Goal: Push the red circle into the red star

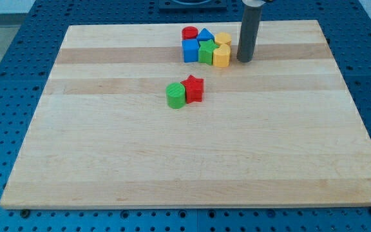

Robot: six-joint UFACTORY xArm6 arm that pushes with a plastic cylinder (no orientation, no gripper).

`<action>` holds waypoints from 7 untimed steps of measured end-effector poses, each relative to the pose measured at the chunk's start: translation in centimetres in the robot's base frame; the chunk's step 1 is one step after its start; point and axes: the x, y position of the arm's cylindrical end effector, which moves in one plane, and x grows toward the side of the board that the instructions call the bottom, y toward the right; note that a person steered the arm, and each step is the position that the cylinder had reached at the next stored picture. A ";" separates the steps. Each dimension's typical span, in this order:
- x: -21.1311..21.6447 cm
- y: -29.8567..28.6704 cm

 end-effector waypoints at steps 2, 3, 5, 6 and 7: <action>-6.5 0.2; -7.5 -4.5; -8.5 -14.6; -8.5 -16.6; -5.2 -18.4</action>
